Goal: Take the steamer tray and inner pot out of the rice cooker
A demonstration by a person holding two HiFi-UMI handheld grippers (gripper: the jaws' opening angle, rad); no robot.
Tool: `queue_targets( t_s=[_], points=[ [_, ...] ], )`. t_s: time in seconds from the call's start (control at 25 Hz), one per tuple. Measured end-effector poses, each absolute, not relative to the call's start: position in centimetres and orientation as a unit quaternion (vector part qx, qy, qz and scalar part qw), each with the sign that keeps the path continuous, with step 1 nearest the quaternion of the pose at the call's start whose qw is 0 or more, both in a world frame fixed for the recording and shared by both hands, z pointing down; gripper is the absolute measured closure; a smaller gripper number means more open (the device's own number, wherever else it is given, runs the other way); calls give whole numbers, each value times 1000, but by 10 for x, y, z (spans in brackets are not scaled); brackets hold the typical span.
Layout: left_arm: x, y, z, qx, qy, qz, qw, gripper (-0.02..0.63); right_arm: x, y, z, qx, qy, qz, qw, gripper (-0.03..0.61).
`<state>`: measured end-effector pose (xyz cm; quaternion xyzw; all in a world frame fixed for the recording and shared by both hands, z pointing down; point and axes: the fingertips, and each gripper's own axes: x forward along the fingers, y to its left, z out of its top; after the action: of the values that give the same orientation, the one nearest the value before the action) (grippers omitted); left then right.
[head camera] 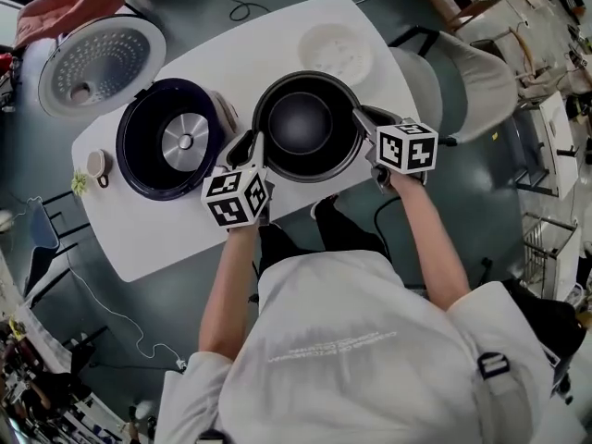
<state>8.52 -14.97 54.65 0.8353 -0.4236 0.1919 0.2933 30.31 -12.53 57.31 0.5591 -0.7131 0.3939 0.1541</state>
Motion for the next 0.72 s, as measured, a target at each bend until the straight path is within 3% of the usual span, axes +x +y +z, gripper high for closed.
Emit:
queue_targets(
  t_s=[0.72],
  points=[
    [66,-152,594,786,-479,193,339,534,284,-161,610,519,-733,397,189,502]
  ],
)
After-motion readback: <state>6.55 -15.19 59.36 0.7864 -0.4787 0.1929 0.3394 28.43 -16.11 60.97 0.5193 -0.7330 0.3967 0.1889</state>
